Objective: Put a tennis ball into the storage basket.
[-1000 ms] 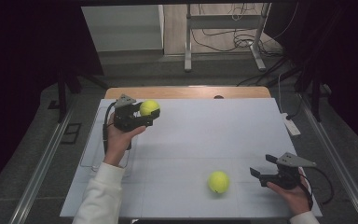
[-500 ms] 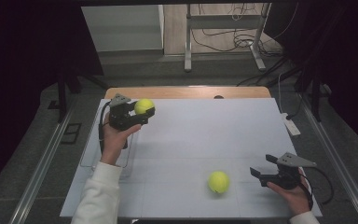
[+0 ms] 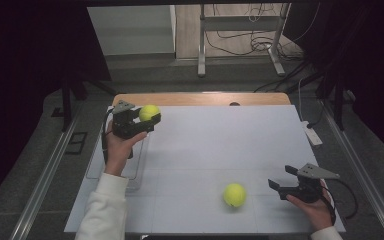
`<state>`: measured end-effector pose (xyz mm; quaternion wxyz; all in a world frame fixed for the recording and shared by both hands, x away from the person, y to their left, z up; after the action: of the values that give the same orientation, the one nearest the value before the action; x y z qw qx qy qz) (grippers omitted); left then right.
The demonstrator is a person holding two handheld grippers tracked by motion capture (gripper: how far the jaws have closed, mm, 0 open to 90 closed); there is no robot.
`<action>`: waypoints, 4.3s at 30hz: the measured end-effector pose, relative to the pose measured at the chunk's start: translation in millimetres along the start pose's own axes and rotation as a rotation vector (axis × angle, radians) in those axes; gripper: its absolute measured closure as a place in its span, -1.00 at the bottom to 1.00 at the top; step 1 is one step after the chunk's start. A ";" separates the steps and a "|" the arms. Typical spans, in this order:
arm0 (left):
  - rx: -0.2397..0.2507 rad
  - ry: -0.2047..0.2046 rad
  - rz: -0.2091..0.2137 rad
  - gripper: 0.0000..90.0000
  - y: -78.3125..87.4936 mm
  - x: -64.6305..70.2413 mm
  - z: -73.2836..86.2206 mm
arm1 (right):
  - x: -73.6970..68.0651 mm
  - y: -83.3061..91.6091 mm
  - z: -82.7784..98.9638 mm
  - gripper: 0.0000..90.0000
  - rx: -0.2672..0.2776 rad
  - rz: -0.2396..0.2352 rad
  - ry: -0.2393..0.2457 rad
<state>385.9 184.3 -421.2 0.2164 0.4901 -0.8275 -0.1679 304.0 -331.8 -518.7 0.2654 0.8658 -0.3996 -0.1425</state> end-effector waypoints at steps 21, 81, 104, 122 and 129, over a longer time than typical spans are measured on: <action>0.025 0.052 -0.051 -0.41 8.7 -25.3 3.0 | -0.2 -0.2 0.1 -0.73 -0.003 0.001 0.003; 0.027 0.137 -0.221 -0.41 23.5 -86.0 14.8 | -0.2 0.0 -0.2 -0.73 -0.001 -0.001 0.001; -0.007 0.145 -0.235 -0.41 19.5 -92.1 19.1 | -0.7 -0.4 -0.3 -0.72 -0.002 0.002 0.003; -0.055 0.157 -0.238 -0.41 10.7 -98.3 25.3 | -0.5 -0.4 -0.1 -0.72 -0.004 0.004 0.004; -0.082 0.164 -0.244 -0.41 6.8 -102.2 28.8 | -0.4 -0.6 -0.1 -0.72 -0.005 0.003 0.003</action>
<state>409.3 279.6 -462.1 0.2812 0.5899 -0.7338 -0.1860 304.2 -331.1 -518.9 0.2683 0.8647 -0.4003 -0.1417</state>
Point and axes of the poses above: each handheld gripper's, and its own axes: y roughly backward along the jaws, z roughly out of its underside, x roughly to its right, the point moved 2 cm from there along -y, roughly forward along the jaws, and after that the axes turned 4 degrees about -x, right-handed, at the moved point
